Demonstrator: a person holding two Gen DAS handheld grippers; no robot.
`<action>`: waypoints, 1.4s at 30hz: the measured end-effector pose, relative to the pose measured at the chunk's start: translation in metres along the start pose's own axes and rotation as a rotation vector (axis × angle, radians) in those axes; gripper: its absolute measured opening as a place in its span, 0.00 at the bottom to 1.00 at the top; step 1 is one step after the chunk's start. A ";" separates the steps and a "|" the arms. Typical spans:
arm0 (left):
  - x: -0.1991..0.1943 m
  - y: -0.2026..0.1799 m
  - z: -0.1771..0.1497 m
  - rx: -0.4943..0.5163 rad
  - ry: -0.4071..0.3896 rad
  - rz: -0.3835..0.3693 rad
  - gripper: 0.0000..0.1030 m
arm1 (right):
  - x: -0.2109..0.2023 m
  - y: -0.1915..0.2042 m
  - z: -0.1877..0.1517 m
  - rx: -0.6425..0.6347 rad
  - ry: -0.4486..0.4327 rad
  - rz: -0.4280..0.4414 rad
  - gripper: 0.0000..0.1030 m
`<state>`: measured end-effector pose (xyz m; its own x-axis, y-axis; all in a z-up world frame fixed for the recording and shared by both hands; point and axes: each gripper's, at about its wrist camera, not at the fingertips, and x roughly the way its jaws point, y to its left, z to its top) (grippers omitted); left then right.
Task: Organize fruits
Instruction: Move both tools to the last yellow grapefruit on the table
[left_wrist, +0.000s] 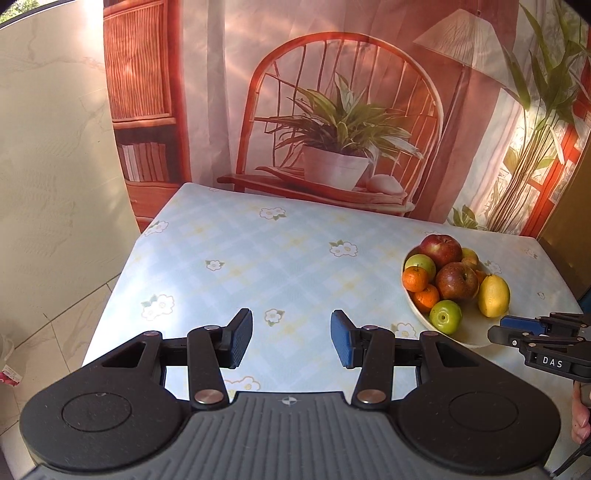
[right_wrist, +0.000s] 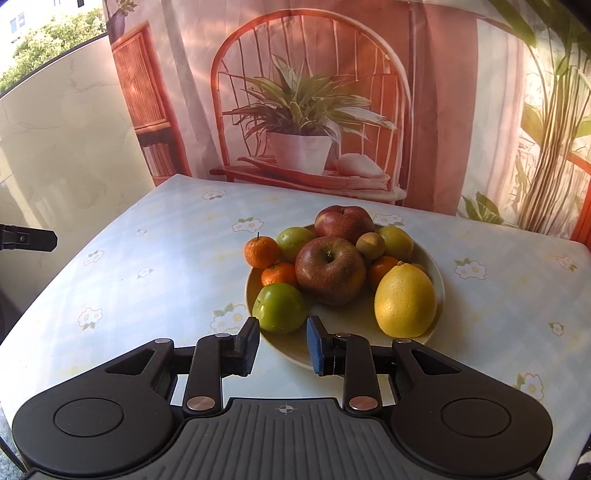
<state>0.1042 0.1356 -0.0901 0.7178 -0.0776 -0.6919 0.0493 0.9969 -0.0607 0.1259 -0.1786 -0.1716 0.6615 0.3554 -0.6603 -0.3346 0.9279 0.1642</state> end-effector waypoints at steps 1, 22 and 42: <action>-0.003 0.006 -0.001 -0.005 -0.004 0.011 0.48 | 0.000 0.003 -0.003 0.006 0.004 0.007 0.26; 0.019 0.003 -0.058 -0.042 0.112 -0.054 0.48 | 0.013 0.060 -0.072 -0.070 0.161 0.048 0.26; 0.029 -0.022 -0.072 0.006 0.181 -0.155 0.48 | 0.013 0.062 -0.081 -0.090 0.173 0.066 0.27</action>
<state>0.0739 0.1108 -0.1605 0.5653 -0.2297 -0.7923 0.1536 0.9730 -0.1724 0.0590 -0.1257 -0.2292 0.5135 0.3829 -0.7679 -0.4370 0.8869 0.1500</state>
